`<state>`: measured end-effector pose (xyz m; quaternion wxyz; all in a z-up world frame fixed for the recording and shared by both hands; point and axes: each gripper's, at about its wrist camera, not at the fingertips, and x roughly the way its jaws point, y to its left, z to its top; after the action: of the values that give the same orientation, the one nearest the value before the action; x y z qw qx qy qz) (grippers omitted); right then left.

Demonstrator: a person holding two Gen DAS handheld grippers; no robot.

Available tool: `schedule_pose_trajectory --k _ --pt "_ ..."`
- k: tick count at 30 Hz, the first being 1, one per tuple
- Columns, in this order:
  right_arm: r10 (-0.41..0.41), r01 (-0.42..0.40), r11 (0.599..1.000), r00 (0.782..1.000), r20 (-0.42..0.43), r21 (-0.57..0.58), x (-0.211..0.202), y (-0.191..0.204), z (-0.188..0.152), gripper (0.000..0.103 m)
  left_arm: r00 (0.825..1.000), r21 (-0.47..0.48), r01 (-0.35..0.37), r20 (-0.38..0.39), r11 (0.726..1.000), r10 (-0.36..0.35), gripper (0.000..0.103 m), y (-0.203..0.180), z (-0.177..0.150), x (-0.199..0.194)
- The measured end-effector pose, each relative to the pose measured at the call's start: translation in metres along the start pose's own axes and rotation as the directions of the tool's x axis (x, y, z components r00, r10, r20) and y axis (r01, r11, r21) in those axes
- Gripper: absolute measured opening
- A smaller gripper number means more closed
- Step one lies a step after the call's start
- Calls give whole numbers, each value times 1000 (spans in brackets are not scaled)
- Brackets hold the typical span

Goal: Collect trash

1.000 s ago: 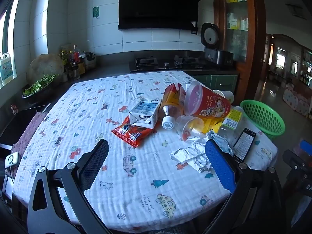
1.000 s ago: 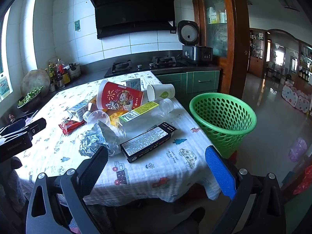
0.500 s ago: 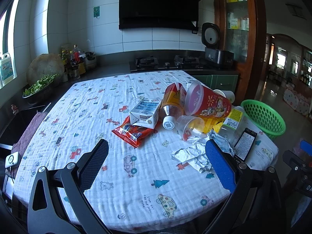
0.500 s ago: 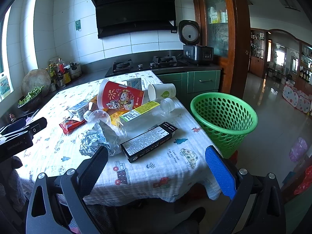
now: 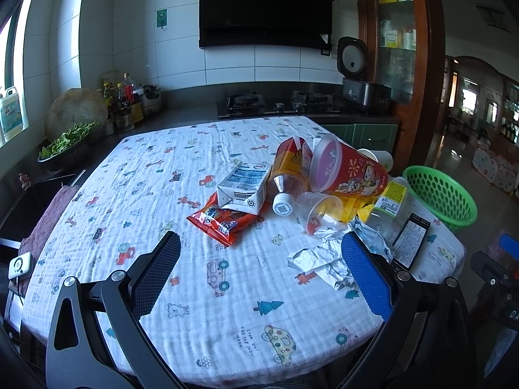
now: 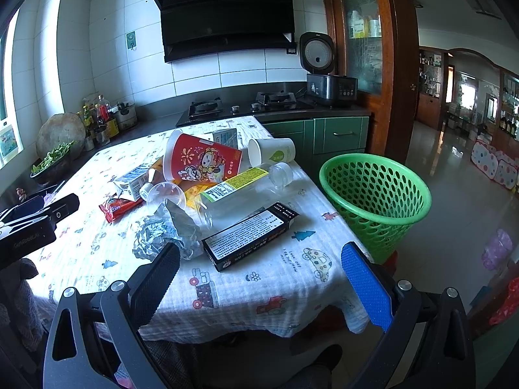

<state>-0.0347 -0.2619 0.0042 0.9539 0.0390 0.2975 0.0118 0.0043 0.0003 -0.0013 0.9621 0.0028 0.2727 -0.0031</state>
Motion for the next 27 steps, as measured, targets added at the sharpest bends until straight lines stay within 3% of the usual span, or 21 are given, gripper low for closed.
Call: schedule_pose_trajectory --k 27 --pt "4 -4 1000 1000 -5 0 6 1 1 97 1000 0 -5 -2 1000 5 97 2 2 5"
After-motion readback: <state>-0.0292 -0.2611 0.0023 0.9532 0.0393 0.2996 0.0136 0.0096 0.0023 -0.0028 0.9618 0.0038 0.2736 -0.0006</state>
